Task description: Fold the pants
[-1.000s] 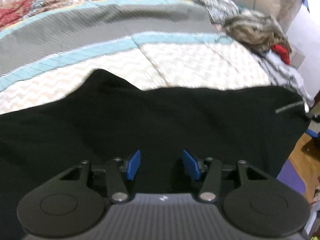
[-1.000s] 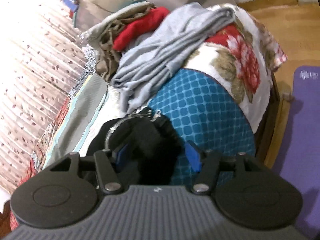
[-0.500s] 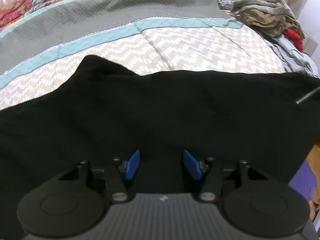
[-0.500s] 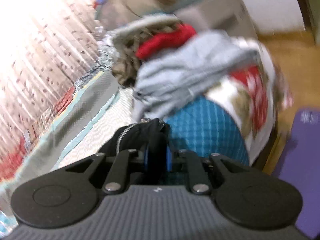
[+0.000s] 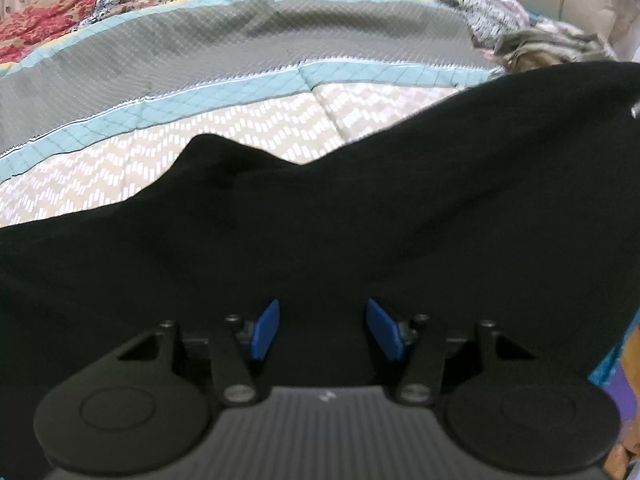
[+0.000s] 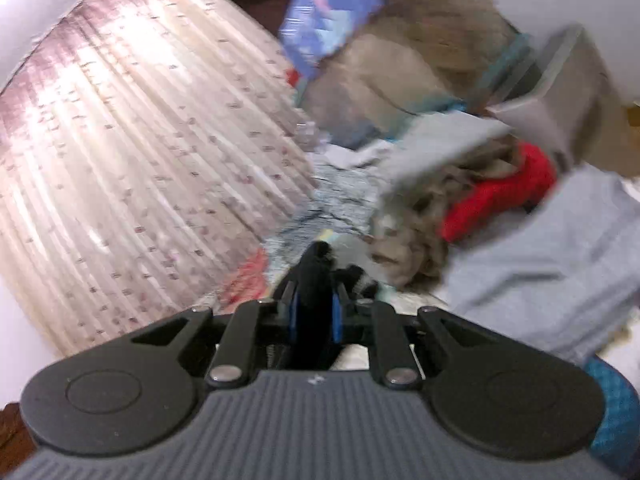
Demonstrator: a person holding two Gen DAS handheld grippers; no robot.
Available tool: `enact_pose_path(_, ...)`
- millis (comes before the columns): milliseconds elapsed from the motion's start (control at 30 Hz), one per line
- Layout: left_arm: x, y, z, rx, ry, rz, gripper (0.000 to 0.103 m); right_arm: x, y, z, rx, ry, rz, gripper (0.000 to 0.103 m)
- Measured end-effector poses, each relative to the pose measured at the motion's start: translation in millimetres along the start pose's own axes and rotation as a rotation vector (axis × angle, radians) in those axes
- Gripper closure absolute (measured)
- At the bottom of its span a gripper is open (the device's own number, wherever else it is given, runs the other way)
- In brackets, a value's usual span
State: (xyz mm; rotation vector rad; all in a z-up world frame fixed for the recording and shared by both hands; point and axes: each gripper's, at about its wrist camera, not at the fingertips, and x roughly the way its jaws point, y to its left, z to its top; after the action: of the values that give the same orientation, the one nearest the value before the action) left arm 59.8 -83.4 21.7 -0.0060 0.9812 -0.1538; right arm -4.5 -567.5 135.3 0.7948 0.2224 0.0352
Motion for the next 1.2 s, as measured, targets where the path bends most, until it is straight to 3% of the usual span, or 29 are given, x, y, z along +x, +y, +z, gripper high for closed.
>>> enact_pose_path(67, 13.4, -3.9, -4.9, 0.017, 0.025, 0.027, 0.051, 5.3, -36.0, -20.7, 0.022, 0.043, -0.115, 0.085)
enact_pose_path(167, 17.6, -14.6, -7.5, 0.081, -0.007, 0.076, 0.046, 21.8, -94.3, -55.9, 0.072, 0.174, -0.322, 0.085)
enact_pose_path(200, 17.5, -16.5, -6.6, 0.091, -0.007, 0.081, 0.046, 21.2, -109.2, -65.0, 0.094, 0.191, -0.355, 0.085)
enact_pose_path(333, 10.1, -10.3, 0.4, 0.053, -0.006, 0.035, 0.046, 5.1, -124.8, -64.5, 0.225, 0.144, -0.271, 0.077)
enact_pose_path(433, 0.4, -3.1, 15.3, 0.007, -0.077, 0.001, 0.045, -4.2, -123.9, -61.6, 0.235, 0.099, -0.266, 0.055)
enact_pose_path(600, 28.1, -5.1, 56.2, 0.045, -0.086, 0.035, 0.046, -2.3, -120.0, -68.8, 0.247, 0.144, -0.221, 0.054)
enact_pose_path(633, 42.4, -5.2, 63.8, 0.07, -0.081, 0.074, 0.045, 7.1, -116.1, -72.8, 0.236, 0.156, -0.228, 0.054)
enact_pose_path(667, 55.8, -5.1, 67.3, 0.086, -0.067, 0.124, 0.045, 10.9, -114.2, -74.9, 0.221, 0.16, -0.238, 0.054)
enact_pose_path(700, 71.2, -1.9, 71.7, 0.094, -0.043, 0.166, 0.036, 13.5, -111.8, -76.5, 0.204, 0.159, -0.243, 0.062)
enact_pose_path(733, 82.9, 3.1, 76.1, 0.086, -0.033, 0.187, 0.013, 15.7, -109.0, -77.2, 0.191, 0.158, -0.252, 0.073)
enact_pose_path(767, 87.3, 7.4, 81.3, 0.049, -0.052, 0.223, 0.009, 17.1, -106.5, -76.4, 0.176, 0.166, -0.26, 0.085)
enact_pose_path(800, 89.0, 11.0, 85.8, 0.012, -0.047, 0.233, 0.013, 17.5, -104.3, -76.0, 0.171, 0.164, -0.26, 0.085)
enact_pose_path(900, 79.4, 15.2, 93.2, -0.079, -0.015, 0.171, 0.028, 9.6, -85.2, -71.9, 0.098, 0.13, -0.253, 0.085)
enact_pose_path(1067, 32.8, 19.2, 79.4, -0.149, -0.084, 0.001, 0.025, 8.3, -15.7, -72.1, -0.163, 0.117, -0.157, 0.085)
enact_pose_path(1200, 6.7, 28.2, 61.7, -0.209, -0.086, -0.125, 0.021, 24.5, 53.1, -99.5, -0.435, 0.194, -0.018, 0.085)
